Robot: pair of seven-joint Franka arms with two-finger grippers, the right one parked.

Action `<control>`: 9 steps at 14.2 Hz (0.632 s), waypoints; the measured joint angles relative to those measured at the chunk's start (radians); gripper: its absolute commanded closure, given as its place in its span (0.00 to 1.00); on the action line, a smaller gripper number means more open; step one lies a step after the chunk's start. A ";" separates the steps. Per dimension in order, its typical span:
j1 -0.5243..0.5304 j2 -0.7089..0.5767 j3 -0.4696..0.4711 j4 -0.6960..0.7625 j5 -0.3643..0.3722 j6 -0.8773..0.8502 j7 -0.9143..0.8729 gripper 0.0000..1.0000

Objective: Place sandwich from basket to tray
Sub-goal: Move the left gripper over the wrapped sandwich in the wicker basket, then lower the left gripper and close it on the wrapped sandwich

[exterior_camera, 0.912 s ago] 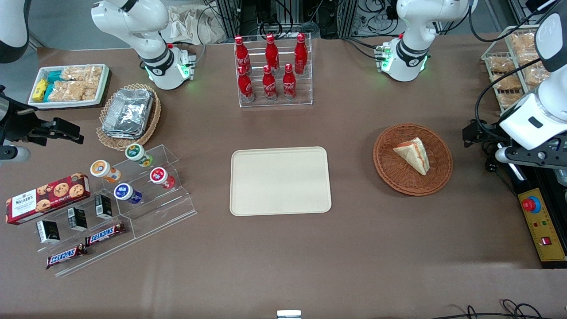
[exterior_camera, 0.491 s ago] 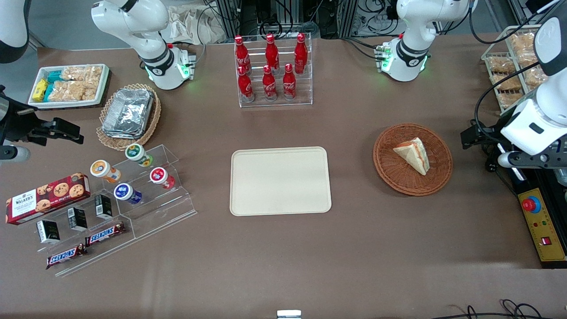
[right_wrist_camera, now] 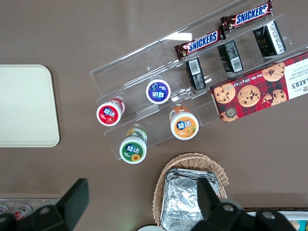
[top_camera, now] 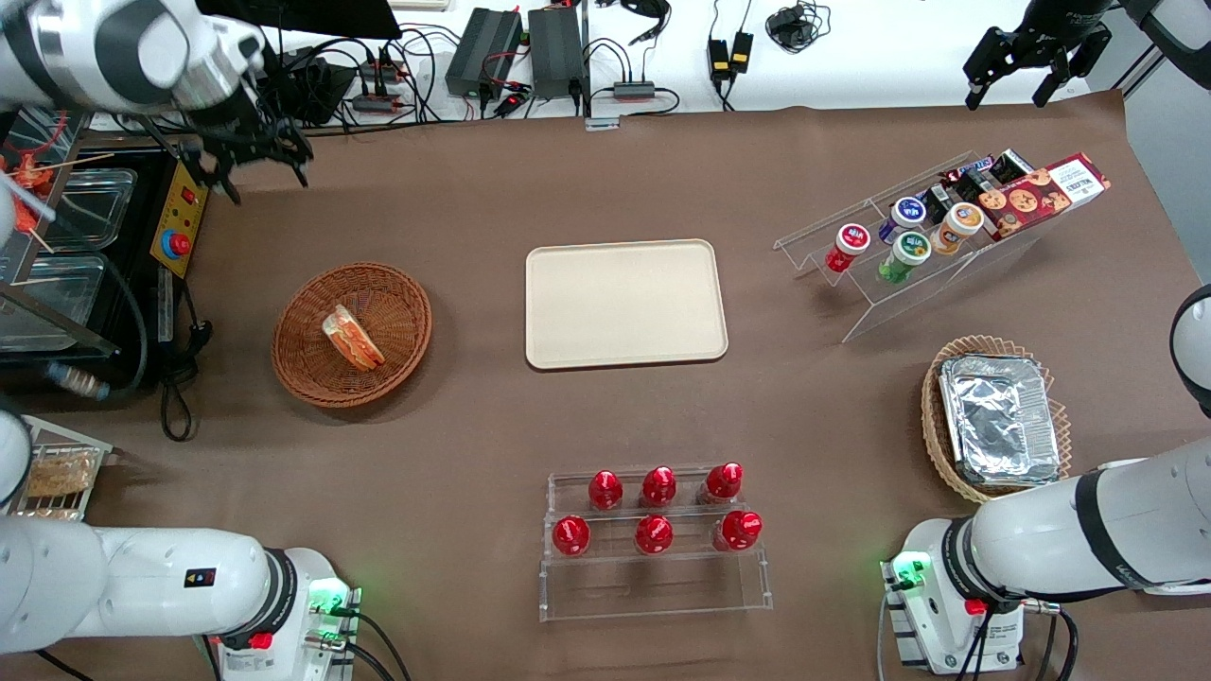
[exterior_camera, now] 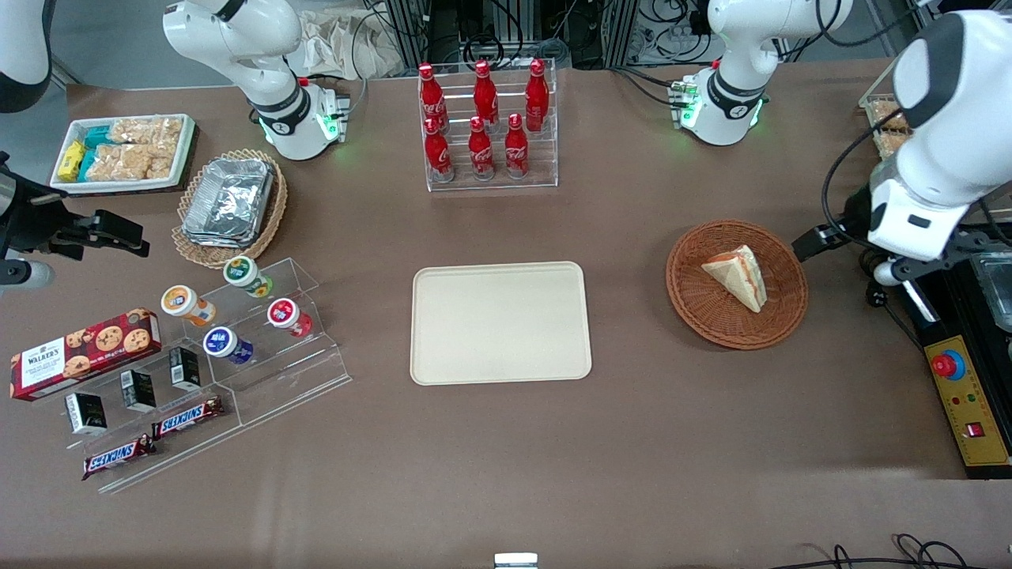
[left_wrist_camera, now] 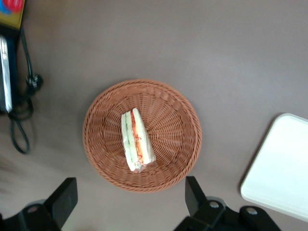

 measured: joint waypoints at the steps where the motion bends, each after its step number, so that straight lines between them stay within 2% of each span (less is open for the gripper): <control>1: 0.000 -0.036 0.000 -0.086 -0.001 0.056 -0.029 0.01; 9: 0.000 -0.067 -0.001 -0.409 -0.002 0.381 -0.116 0.01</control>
